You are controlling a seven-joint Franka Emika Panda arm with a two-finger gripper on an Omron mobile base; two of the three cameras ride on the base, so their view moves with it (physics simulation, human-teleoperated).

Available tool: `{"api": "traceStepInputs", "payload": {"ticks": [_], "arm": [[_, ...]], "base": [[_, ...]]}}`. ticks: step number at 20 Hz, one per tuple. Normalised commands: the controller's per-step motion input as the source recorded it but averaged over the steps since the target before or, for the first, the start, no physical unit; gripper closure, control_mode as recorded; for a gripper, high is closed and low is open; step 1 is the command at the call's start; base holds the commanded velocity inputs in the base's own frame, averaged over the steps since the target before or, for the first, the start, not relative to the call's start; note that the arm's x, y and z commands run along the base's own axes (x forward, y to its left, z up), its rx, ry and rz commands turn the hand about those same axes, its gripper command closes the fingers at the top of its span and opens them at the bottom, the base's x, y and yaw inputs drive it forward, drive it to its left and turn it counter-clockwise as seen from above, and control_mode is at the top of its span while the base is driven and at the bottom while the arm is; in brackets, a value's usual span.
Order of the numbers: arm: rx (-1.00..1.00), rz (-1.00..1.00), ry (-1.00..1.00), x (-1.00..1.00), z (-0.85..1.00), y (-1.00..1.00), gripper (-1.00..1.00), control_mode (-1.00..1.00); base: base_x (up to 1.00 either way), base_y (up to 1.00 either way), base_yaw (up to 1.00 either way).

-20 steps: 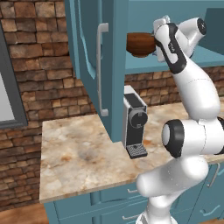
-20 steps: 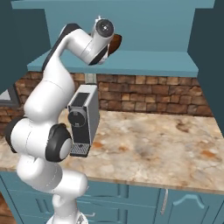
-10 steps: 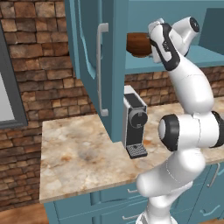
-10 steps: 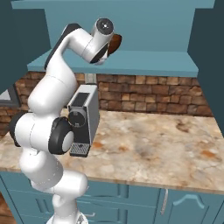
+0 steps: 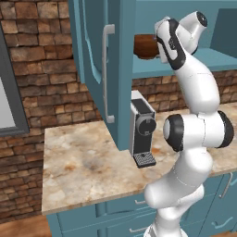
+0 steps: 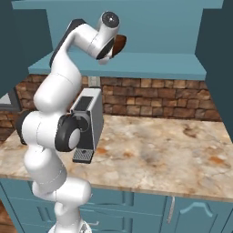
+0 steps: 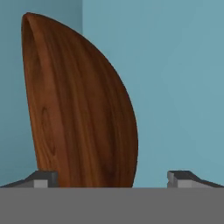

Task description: Pick up the bowls from the cabinet and place each bowl in front of a stool on the dining counter.

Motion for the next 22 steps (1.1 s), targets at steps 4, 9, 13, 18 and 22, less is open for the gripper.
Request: {"api": "traceStepInputs", "payload": {"ticks": [4, 9, 13, 18, 22], "arm": [[0.00, 0.00, 0.06, 0.02, -0.05, 0.11, 1.00, -1.00], [0.00, 0.00, 0.02, 0.00, -0.02, 0.02, 1.00, -1.00], [0.00, 0.00, 0.01, -0.40, -0.06, 0.02, 1.00, -1.00], [0.00, 0.00, -0.01, -0.92, -0.01, 0.00, 1.00, -1.00], [0.00, 0.00, 0.00, -1.00, 0.00, 0.00, 1.00, -1.00]], "base": [[0.00, 0.00, 0.00], [0.00, 0.00, 0.00], [0.00, 0.00, 0.00], [0.00, 0.00, 0.00], [0.00, 0.00, 0.00]]}}
